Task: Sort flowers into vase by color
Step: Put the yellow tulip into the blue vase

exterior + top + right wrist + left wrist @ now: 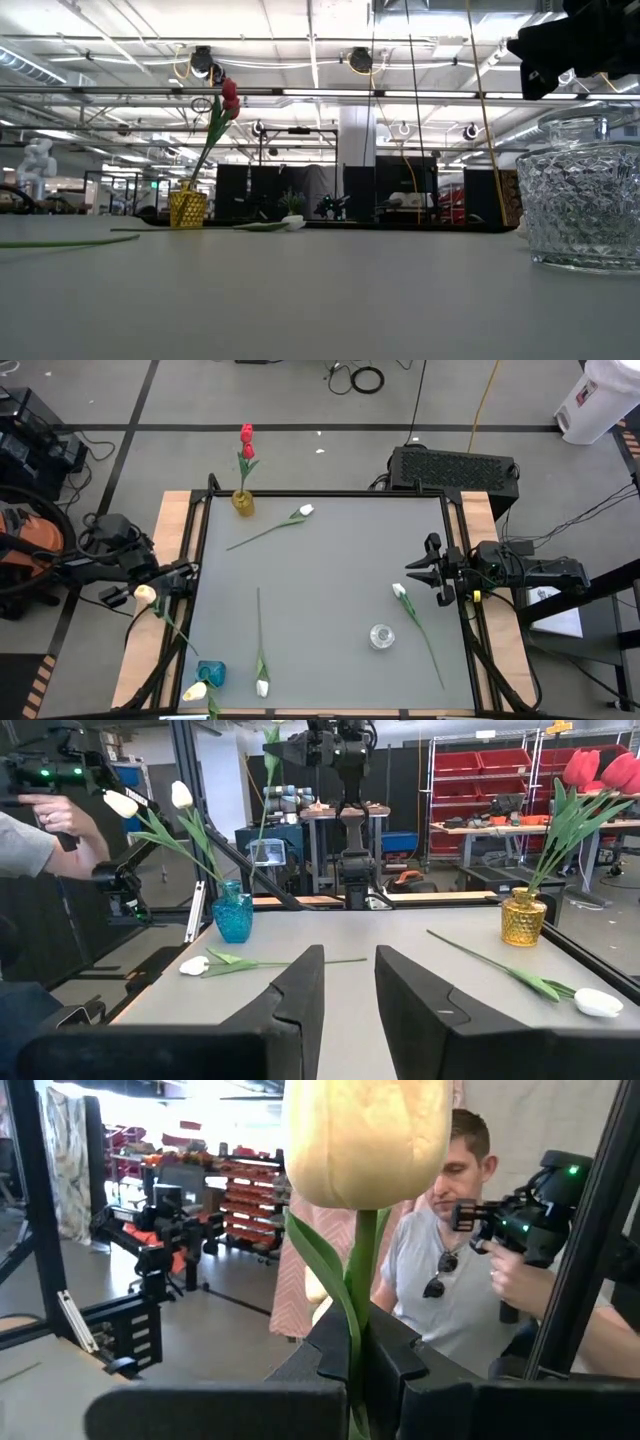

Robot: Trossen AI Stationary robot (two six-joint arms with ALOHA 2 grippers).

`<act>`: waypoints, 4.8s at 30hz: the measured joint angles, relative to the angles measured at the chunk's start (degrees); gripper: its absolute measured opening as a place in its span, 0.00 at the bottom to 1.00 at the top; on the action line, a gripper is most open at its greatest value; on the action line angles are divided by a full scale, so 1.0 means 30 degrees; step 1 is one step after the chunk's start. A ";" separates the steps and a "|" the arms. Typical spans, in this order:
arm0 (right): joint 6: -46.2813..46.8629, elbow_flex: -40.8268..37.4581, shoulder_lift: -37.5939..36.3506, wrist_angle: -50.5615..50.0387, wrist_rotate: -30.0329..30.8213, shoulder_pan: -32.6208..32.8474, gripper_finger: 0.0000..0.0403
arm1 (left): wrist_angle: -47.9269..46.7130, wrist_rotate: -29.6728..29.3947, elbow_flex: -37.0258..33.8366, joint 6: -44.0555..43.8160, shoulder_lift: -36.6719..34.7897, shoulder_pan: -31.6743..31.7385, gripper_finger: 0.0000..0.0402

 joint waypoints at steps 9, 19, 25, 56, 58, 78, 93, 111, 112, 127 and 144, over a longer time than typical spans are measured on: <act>-0.0002 -0.0002 0.0000 0.0000 0.0000 0.0002 0.21 | 0.1474 -0.0454 0.0000 -0.0903 0.0000 -0.0006 0.02; -0.0002 -0.0002 0.0000 0.0000 0.0000 -0.0006 0.21 | 0.3365 -0.2078 -0.0436 -0.1911 0.0000 -0.1515 0.02; -0.0002 -0.0002 0.0000 0.0000 -0.0007 0.0002 0.21 | 0.6028 -0.3020 -0.2179 -0.2960 0.0022 -0.3500 0.02; -0.0002 -0.0024 -0.0002 0.0000 -0.0002 -0.0003 0.21 | 0.5971 -0.5713 -0.3038 0.0118 0.2550 -0.7835 0.02; -0.0002 -0.0024 -0.0004 0.0000 -0.0007 0.0002 0.21 | 0.5997 -0.5842 -0.3038 0.0193 0.2667 -0.7876 0.02; -0.0002 -0.0024 0.0000 0.0000 0.0000 -0.0005 0.21 | 0.4519 -0.5897 -0.3038 0.0211 0.3532 -0.7883 0.02; -0.0002 -0.0024 -0.0007 0.0000 0.0000 -0.0006 0.21 | 0.3414 -0.5897 -0.3033 0.0034 0.3526 -0.7890 0.02; -0.0002 -0.0024 -0.0004 0.0000 0.0000 -0.0006 0.21 | 0.3443 -0.6345 -0.3038 0.0042 0.3526 -0.7890 0.23; -0.0002 -0.0024 0.0000 0.0000 -0.0007 -0.0005 0.21 | 0.3443 -0.6229 -0.3032 0.0042 0.3526 -0.7890 0.24; -0.0002 -0.0024 -0.0004 0.0003 0.0000 -0.0001 0.21 | 0.3458 -0.5684 -0.3031 -0.0984 0.3519 -0.9066 0.36; -0.0002 -0.0009 0.0000 0.0000 0.0000 -0.0002 0.21 | 0.1066 -0.6809 -0.3031 -0.0910 0.3526 -0.9340 0.36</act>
